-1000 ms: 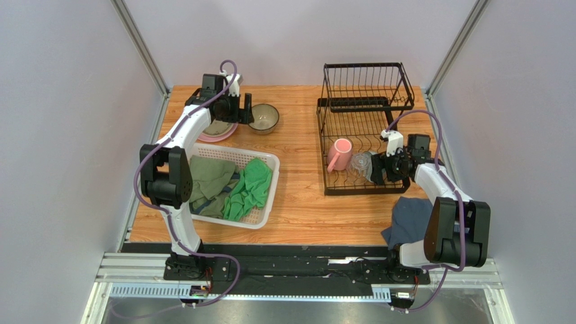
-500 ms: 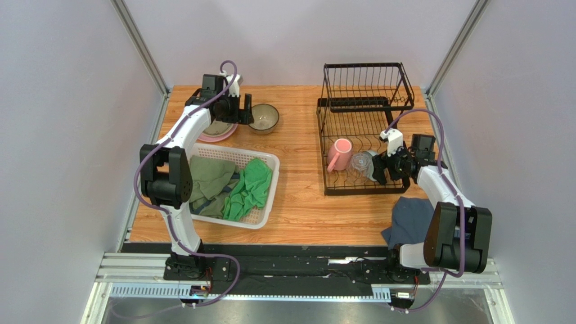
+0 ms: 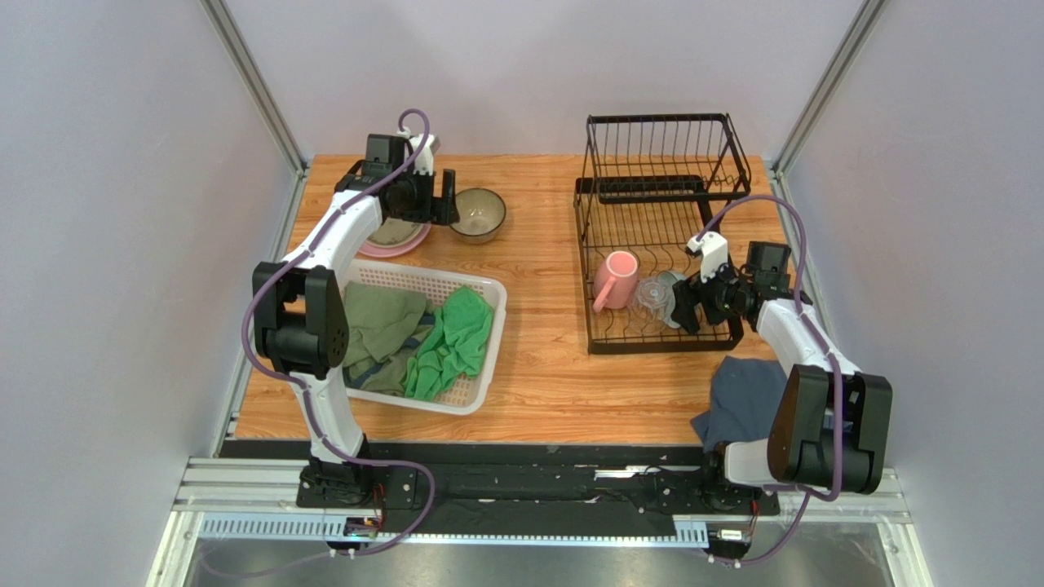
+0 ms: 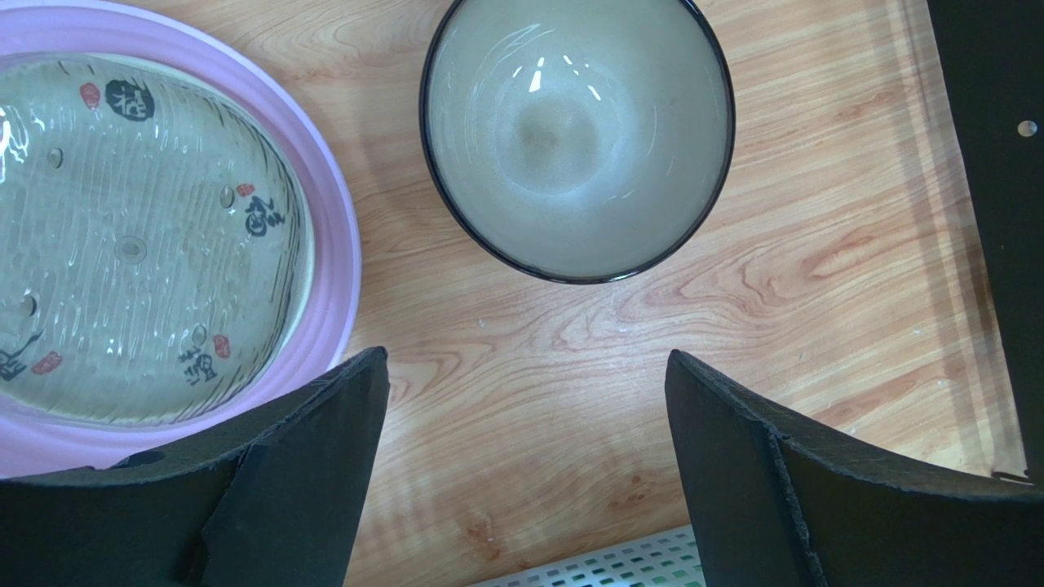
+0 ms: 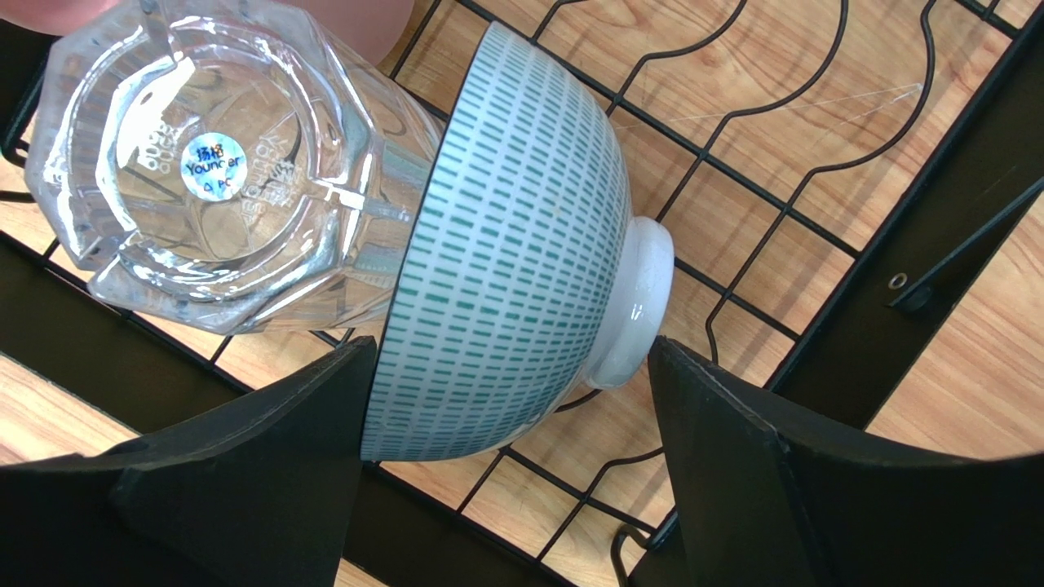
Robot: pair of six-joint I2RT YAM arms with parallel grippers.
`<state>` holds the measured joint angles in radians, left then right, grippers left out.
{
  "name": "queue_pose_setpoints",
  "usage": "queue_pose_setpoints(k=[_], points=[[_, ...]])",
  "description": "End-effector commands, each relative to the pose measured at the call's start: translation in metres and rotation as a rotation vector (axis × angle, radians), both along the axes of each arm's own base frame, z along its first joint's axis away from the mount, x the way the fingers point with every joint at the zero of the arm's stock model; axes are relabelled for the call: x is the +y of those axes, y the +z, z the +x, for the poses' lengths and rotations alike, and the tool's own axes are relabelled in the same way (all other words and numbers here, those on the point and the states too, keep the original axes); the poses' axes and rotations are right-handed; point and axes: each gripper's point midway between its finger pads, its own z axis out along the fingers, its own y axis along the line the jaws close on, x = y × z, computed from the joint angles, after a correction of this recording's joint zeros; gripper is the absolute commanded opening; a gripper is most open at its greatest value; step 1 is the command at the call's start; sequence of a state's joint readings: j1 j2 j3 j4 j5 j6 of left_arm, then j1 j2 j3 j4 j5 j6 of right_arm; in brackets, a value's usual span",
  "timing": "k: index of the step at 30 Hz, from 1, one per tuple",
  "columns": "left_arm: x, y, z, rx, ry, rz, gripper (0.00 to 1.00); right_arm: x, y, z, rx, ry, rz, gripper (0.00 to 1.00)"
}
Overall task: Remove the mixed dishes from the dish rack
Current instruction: Pick up the bowl from the dish rack.
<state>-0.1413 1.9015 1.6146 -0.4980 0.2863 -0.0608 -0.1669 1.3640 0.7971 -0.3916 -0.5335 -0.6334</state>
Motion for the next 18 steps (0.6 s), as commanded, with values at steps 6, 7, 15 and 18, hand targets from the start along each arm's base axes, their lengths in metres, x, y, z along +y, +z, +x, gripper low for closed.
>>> queue_pose_setpoints(k=[6, 7, 15, 18], points=[[0.0037, 0.0249, -0.0004, -0.065, -0.009, 0.004, 0.91, 0.0006, 0.0229, 0.0286, -0.108, 0.045, 0.012, 0.83], [0.0036, 0.0241, -0.0011, -0.062, -0.01, 0.004, 0.91, 0.0012, 0.0222, 0.0289, -0.107, 0.05, 0.014, 0.83], [0.0036, 0.023, -0.001, -0.061, -0.011, 0.005, 0.9, 0.0009, 0.0162, 0.0275, -0.09, 0.056, 0.011, 0.75], [0.0038, 0.0238, -0.0003, -0.064, -0.01, 0.005, 0.9, -0.0002, 0.0189, 0.0262, -0.095, 0.054, -0.001, 0.69]])
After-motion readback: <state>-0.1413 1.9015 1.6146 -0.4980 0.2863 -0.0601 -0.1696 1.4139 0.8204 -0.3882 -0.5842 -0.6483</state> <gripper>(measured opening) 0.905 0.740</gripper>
